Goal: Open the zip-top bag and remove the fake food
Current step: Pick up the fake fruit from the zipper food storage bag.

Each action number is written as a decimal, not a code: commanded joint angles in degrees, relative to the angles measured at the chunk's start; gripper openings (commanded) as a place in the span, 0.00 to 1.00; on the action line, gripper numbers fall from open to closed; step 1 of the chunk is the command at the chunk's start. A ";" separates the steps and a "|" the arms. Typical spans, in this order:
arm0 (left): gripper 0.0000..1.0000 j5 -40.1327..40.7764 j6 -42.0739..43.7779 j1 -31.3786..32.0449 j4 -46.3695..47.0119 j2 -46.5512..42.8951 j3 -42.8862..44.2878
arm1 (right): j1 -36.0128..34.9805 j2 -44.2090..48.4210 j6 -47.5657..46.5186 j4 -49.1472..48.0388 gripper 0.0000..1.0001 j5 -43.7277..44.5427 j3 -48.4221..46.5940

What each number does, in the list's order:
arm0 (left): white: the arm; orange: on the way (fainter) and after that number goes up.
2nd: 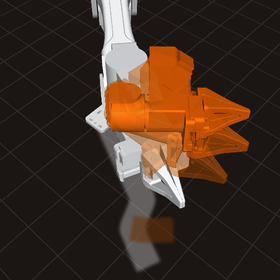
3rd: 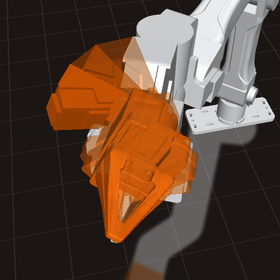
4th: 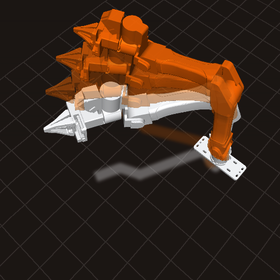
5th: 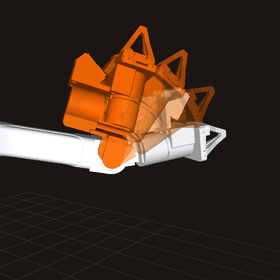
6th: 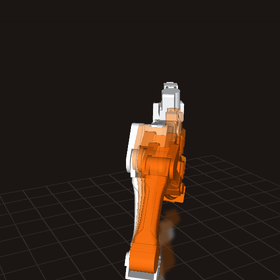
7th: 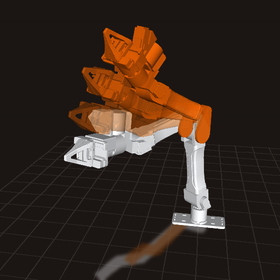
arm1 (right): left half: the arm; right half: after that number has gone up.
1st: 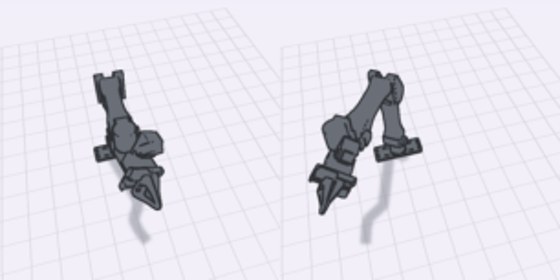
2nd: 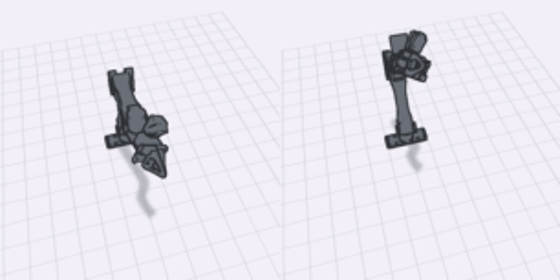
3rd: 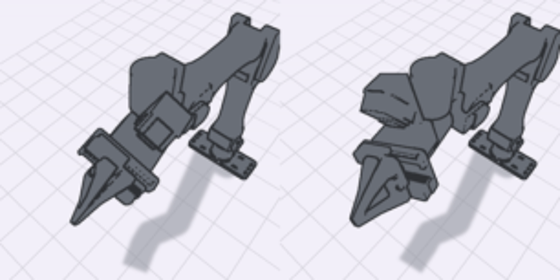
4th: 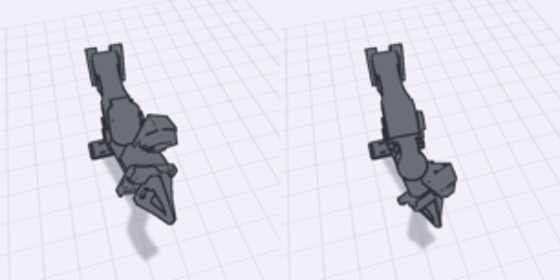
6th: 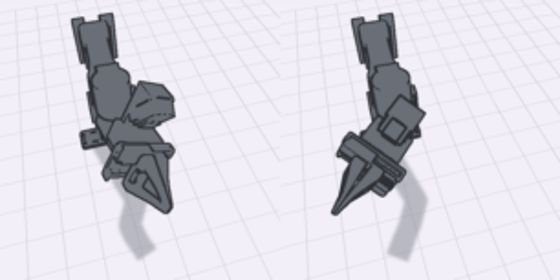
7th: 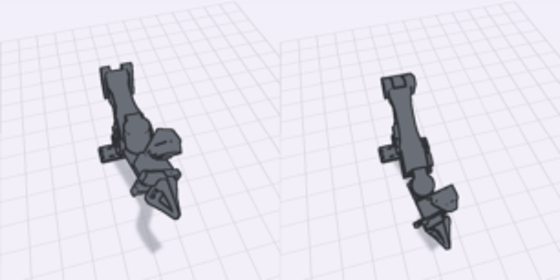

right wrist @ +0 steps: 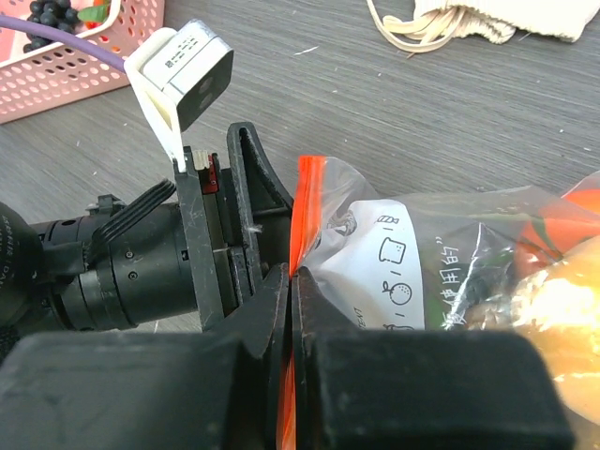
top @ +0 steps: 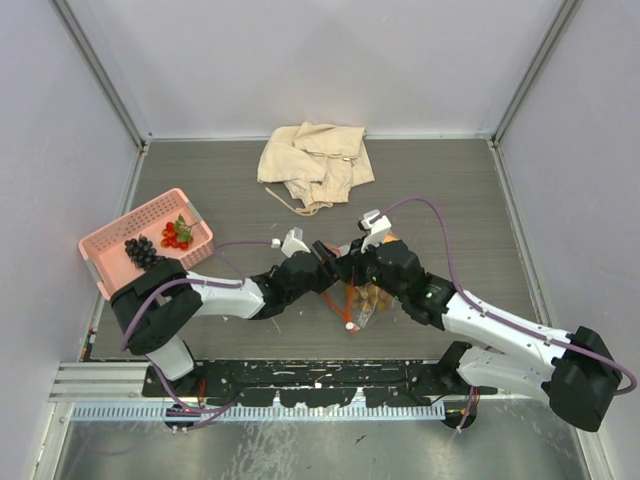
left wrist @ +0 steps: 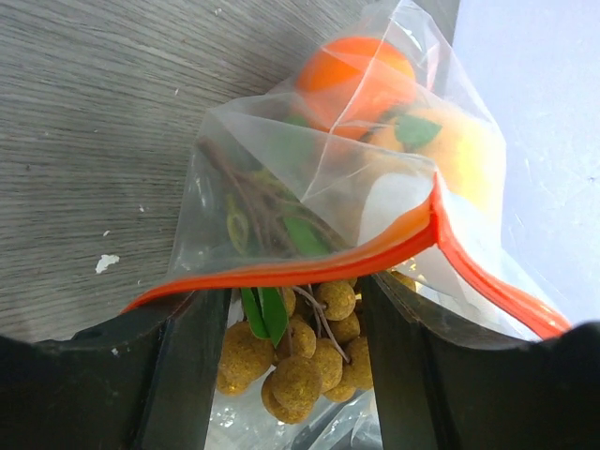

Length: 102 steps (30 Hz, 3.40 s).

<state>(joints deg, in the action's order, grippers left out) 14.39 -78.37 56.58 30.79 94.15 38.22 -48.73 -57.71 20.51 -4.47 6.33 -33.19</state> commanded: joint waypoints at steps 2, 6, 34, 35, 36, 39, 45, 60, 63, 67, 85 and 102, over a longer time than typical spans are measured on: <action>0.58 3.05 -2.74 0.12 -4.07 1.42 3.81 | -0.66 1.79 0.35 -3.28 0.01 -2.64 0.16; 0.57 5.70 -3.00 0.12 -1.90 2.63 4.12 | -0.66 2.15 0.40 -3.18 0.01 -3.01 0.52; 0.44 2.08 1.90 -1.54 33.38 17.70 3.75 | -0.61 5.70 -0.32 -0.96 0.01 -5.41 0.36; 0.41 1.34 2.17 -1.65 34.76 18.31 3.84 | -0.64 5.83 -0.30 -0.84 0.01 -5.22 0.52; 0.37 0.67 2.39 -1.82 35.85 18.95 3.94 | -0.63 6.11 -0.40 -0.70 0.01 -4.94 0.64; 0.21 -0.84 2.92 -2.09 38.92 20.63 3.87 | -0.58 6.84 -0.91 -0.10 0.01 -3.71 0.91; 0.00 -2.14 5.65 -2.68 43.55 21.31 2.54 | -0.21 8.63 -1.91 2.92 0.01 0.91 1.42; 0.00 -6.84 23.71 -1.15 36.19 10.62 -3.06 | 2.23 6.17 -3.18 -1.46 0.01 8.15 1.73; 0.00 -7.59 25.05 -1.19 35.53 9.78 -3.91 | 2.31 4.74 -4.10 -4.72 0.01 8.31 1.11; 0.00 -8.88 26.87 -1.09 33.53 8.68 -3.85 | 3.01 2.64 -5.73 -7.43 0.01 10.47 -0.26; 0.00 -5.36 34.02 -1.07 34.61 0.78 -8.59 | 5.76 4.10 -5.52 -4.40 0.01 11.90 2.15; 0.00 -5.09 46.43 -1.12 32.95 -8.90 -10.29 | 5.82 5.45 -5.05 -5.20 0.01 7.45 5.53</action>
<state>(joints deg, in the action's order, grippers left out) 8.32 -36.80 55.29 61.58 89.08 27.73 -43.11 -53.80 15.33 -6.94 14.74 -28.12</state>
